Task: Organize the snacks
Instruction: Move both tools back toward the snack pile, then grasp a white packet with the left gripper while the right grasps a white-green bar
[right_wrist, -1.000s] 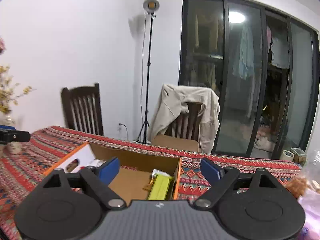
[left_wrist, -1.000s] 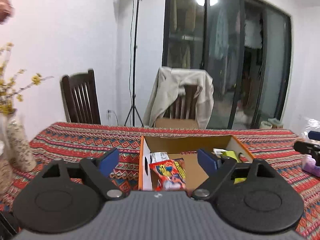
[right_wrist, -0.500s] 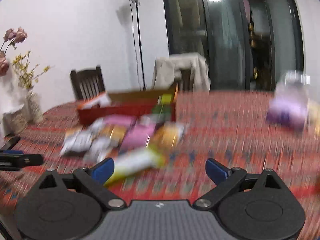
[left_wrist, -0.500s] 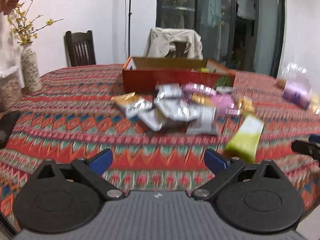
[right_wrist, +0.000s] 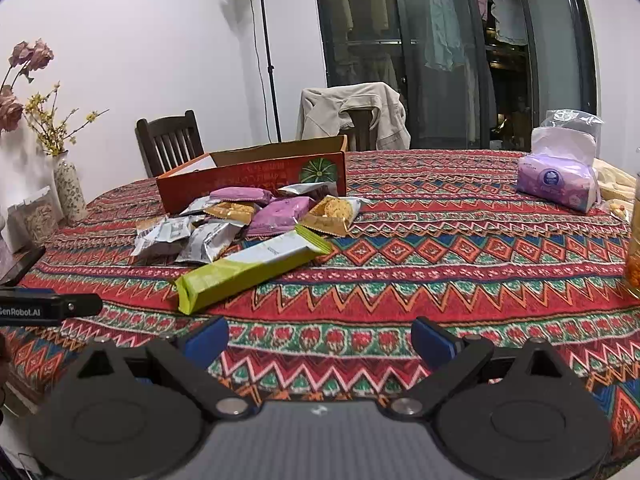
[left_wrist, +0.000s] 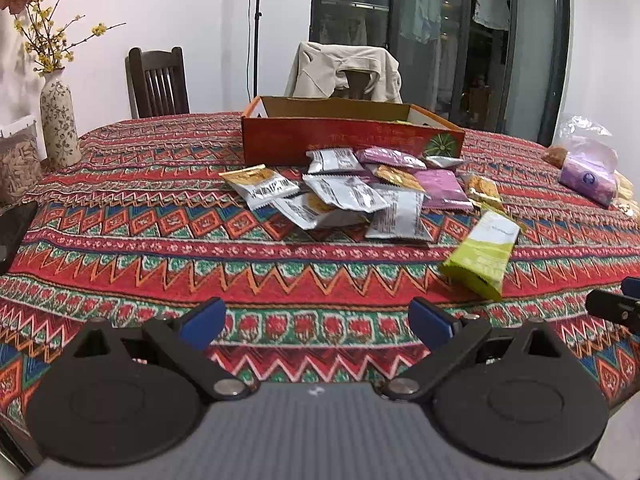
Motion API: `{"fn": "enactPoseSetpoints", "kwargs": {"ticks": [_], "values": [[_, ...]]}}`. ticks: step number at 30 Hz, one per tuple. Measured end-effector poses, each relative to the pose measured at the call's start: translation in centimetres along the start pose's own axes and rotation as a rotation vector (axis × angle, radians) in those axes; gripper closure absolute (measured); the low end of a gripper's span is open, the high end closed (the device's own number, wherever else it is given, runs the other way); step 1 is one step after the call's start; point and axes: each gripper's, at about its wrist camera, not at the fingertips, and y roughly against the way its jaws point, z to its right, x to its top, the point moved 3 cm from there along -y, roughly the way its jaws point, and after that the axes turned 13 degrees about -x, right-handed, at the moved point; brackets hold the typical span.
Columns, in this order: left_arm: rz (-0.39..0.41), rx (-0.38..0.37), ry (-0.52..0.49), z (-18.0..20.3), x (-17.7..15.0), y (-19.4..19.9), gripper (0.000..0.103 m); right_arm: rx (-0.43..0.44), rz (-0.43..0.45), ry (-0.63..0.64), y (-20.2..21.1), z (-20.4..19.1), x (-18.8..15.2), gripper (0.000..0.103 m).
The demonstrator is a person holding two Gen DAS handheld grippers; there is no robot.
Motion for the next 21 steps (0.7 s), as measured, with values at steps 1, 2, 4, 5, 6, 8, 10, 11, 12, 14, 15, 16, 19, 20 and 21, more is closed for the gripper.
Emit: {"fn": "enactPoseSetpoints", "kwargs": {"ticks": [1, 2, 4, 5, 6, 8, 10, 11, 12, 14, 15, 16, 19, 20, 21], "values": [[0.006, -0.004, 0.003, -0.1, 0.3, -0.2, 0.003, 0.005, 0.001, 0.002, -0.2, -0.2, 0.2, 0.005], [0.013, -0.008, 0.002, -0.2, 0.7, -0.5, 0.003, 0.012, 0.001, 0.005, -0.5, -0.5, 0.5, 0.005], [0.023, -0.006, -0.003, -0.3, 2.0, -1.4, 0.003, 0.033, -0.007, 0.014, -1.4, -1.3, 1.2, 0.005], [0.035, -0.003, -0.011, -0.2, 2.8, -2.1, 0.003, 0.040, -0.020, 0.016, -2.1, -1.8, 1.7, 0.005], [0.044, 0.001, -0.017, -0.2, 3.6, -2.9, 0.004, 0.049, -0.039, 0.005, -2.9, -2.2, 2.3, 0.005], [0.059, -0.009, -0.024, -0.3, 5.4, -4.6, 0.008, 0.108, -0.086, -0.037, -4.7, -3.0, 3.4, 0.005], [0.060, -0.041, -0.022, -0.5, 6.7, -6.5, 0.018, 0.181, -0.133, -0.075, -6.6, -4.1, 4.4, 0.006], [0.034, -0.042, -0.016, -0.8, 7.3, -7.9, 0.026, 0.199, -0.141, -0.082, -7.4, -4.7, 4.9, 0.006], [0.016, -0.043, -0.012, -1.0, 7.8, -9.1, 0.029, 0.208, -0.131, -0.076, -8.1, -5.4, 5.5, 0.007], [-0.005, -0.047, 0.001, -1.3, 8.6, -11.3, 0.029, 0.177, -0.117, -0.037, -9.6, -6.7, 6.3, 0.007], [-0.015, -0.050, 0.002, -1.5, 8.9, -12.2, 0.032, 0.155, -0.106, -0.013, -10.5, -7.4, 6.7, 0.009], [-0.027, -0.048, 0.003, -1.6, 9.0, -12.9, 0.034, 0.138, -0.108, 0.007, -11.2, -7.9, 6.9, 0.017], [-0.043, -0.051, 0.007, -1.9, 8.8, -13.8, 0.040, 0.100, -0.101, 0.124, -12.6, -9.6, 7.0, 0.039], [-0.044, -0.046, -0.012, -1.9, 8.6, -13.6, 0.050, 0.082, -0.097, 0.165, -12.8, -9.8, 6.7, 0.042], [-0.051, -0.045, -0.031, -1.9, 8.4, -13.3, 0.053, 0.065, -0.096, 0.201, -12.7, -9.9, 6.5, 0.046]]}}
